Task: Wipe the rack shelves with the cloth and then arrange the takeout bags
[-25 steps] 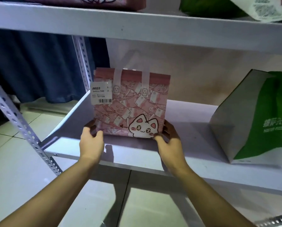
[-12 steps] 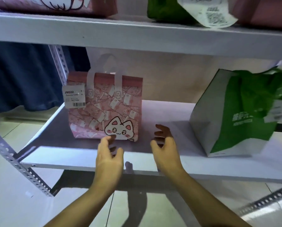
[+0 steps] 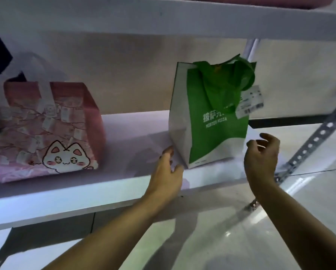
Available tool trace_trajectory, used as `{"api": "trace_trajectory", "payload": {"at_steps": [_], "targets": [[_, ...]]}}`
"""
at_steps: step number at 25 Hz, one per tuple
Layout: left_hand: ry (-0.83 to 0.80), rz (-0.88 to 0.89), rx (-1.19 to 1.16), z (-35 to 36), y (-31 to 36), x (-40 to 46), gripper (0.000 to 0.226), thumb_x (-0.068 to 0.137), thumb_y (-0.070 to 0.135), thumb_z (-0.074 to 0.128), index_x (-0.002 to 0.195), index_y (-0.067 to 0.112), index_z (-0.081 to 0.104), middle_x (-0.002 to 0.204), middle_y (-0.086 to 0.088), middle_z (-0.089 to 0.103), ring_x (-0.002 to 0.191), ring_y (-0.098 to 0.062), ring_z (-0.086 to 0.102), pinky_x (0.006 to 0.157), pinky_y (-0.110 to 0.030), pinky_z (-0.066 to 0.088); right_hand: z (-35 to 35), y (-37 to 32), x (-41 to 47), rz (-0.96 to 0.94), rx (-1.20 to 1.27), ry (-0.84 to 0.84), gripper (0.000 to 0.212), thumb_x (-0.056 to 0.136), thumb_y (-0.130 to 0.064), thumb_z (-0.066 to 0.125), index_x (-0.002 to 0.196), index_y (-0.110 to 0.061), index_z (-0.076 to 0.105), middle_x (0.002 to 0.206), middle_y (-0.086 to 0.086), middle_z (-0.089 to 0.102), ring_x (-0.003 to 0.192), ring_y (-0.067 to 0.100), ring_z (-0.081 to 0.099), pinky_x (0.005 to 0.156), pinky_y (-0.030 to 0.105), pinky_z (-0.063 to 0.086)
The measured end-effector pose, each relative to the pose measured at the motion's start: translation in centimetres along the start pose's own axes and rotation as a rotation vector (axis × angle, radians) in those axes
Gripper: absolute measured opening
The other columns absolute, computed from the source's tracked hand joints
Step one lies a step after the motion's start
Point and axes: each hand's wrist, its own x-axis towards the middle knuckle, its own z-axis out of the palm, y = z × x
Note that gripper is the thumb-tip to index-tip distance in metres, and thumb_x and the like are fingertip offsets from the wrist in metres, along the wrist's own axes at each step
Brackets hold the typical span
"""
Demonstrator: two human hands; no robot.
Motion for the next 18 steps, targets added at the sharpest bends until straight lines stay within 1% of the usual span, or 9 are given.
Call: {"api": "trace_trajectory", "payload": {"at_steps": [1,2,3,5,7,10,14,16,18], "targets": [[-0.035,0.003,0.005,1.0,0.4,0.5,0.054,0.102,0.017,0.049,0.152,0.029,0.033,0.154,0.002,0.042,0.136,-0.02,0.046,0.113,-0.038,0.039,-0.1,0.4,1.2,0.065,-0.032,-0.058,0.04,0.096,-0.019,0.052,0.136,-0.019,0.046,0.131,0.009,0.056,0.115,0.023,0.057,0.097,0.04,0.049],[-0.066,0.004,0.013,2.0,0.6,0.9,0.054,0.101,0.02,0.049,0.152,0.031,0.033,0.152,0.002,0.045,0.135,-0.021,0.047,0.113,-0.042,0.039,-0.2,1.0,2.2,0.106,-0.059,-0.135,0.044,0.099,-0.019,0.051,0.142,-0.017,0.043,0.137,0.01,0.053,0.12,0.024,0.054,0.103,0.041,0.046],[-0.083,0.0,0.018,2.9,0.8,1.3,0.054,0.101,0.021,0.049,0.151,0.033,0.034,0.15,0.002,0.047,0.133,-0.022,0.049,0.112,-0.043,0.04,0.1,1.2,2.7,0.136,-0.065,-0.213,0.045,0.101,-0.019,0.049,0.145,-0.016,0.042,0.139,0.011,0.052,0.12,0.025,0.053,0.104,0.041,0.044],[-0.091,-0.006,0.02,3.9,0.9,2.0,0.054,0.099,0.022,0.049,0.149,0.035,0.036,0.146,0.002,0.05,0.129,-0.023,0.051,0.109,-0.042,0.043,0.7,1.6,2.7,0.167,-0.036,-0.303,0.04,0.103,-0.016,0.048,0.143,-0.012,0.046,0.136,0.013,0.058,0.115,0.023,0.055,0.1,0.038,0.045],[-0.099,0.013,0.008,4.4,0.9,2.4,0.054,0.097,0.018,0.049,0.147,0.036,0.038,0.14,0.001,0.054,0.123,-0.024,0.055,0.104,-0.037,0.047,0.8,2.3,2.5,0.165,-0.025,-0.298,0.04,0.101,-0.016,0.051,0.141,-0.013,0.049,0.133,0.011,0.06,0.114,0.022,0.055,0.101,0.04,0.046],[-0.102,0.018,-0.018,4.6,0.8,3.5,0.057,0.097,0.014,0.049,0.148,0.037,0.036,0.138,-0.001,0.056,0.118,-0.027,0.057,0.098,-0.037,0.049,0.6,2.9,2.7,0.148,-0.037,-0.288,0.042,0.099,-0.017,0.053,0.141,-0.017,0.049,0.131,0.005,0.061,0.114,0.021,0.055,0.104,0.048,0.046],[-0.127,0.039,-0.024,4.6,0.1,4.1,0.057,0.097,0.013,0.049,0.147,0.038,0.038,0.138,0.0,0.056,0.115,-0.026,0.058,0.092,-0.029,0.048,0.8,3.4,2.5,0.123,-0.01,-0.276,0.042,0.097,-0.016,0.056,0.138,-0.02,0.052,0.121,-0.002,0.061,0.113,0.019,0.056,0.1,0.041,0.047],[-0.136,0.046,-0.016,4.4,0.1,4.4,0.058,0.097,0.013,0.05,0.147,0.038,0.037,0.139,0.0,0.056,0.117,-0.029,0.058,0.093,-0.033,0.049,0.9,3.5,2.3,0.1,-0.01,-0.269,0.043,0.096,-0.019,0.058,0.138,-0.022,0.051,0.123,-0.002,0.061,0.112,0.018,0.056,0.094,0.036,0.046],[-0.149,0.06,0.001,3.9,-0.5,4.3,0.06,0.097,0.015,0.049,0.15,0.039,0.034,0.144,0.001,0.052,0.123,-0.03,0.056,0.103,-0.041,0.05,1.0,4.1,1.8,0.08,-0.011,-0.262,0.046,0.095,-0.022,0.06,0.14,-0.025,0.048,0.127,-0.003,0.06,0.112,0.017,0.055,0.09,0.032,0.044]]}}
